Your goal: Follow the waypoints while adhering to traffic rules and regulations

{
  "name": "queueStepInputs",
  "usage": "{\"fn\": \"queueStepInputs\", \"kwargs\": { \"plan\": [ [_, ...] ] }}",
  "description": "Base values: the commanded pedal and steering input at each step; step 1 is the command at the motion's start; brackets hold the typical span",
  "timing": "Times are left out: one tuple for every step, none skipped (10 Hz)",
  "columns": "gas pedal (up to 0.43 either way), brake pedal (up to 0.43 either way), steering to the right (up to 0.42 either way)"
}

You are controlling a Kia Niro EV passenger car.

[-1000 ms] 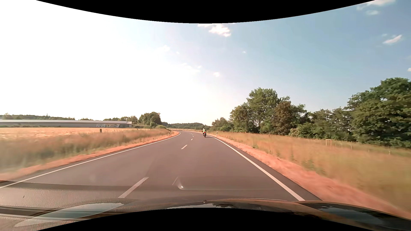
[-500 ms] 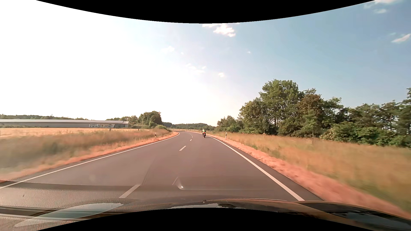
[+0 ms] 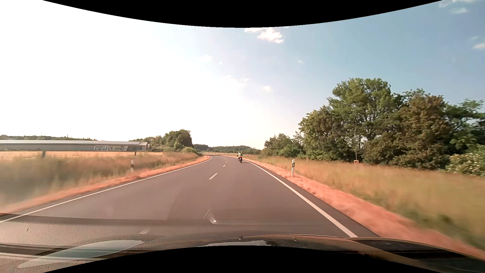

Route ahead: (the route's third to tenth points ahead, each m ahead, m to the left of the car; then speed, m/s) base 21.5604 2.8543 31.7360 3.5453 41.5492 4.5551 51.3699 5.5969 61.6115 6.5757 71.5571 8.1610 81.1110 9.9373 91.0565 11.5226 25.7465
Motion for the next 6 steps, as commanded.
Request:
{"fn": "queueStepInputs", "kwargs": {
  "plan": [
    [0.13, 0.0, -0.016],
    [0.13, 0.0, -0.016],
    [0.13, 0.0, -0.016],
    [0.13, 0.0, -0.016],
    [0.13, 0.0, -0.016],
    [0.13, 0.0, -0.016]
  ]
}}
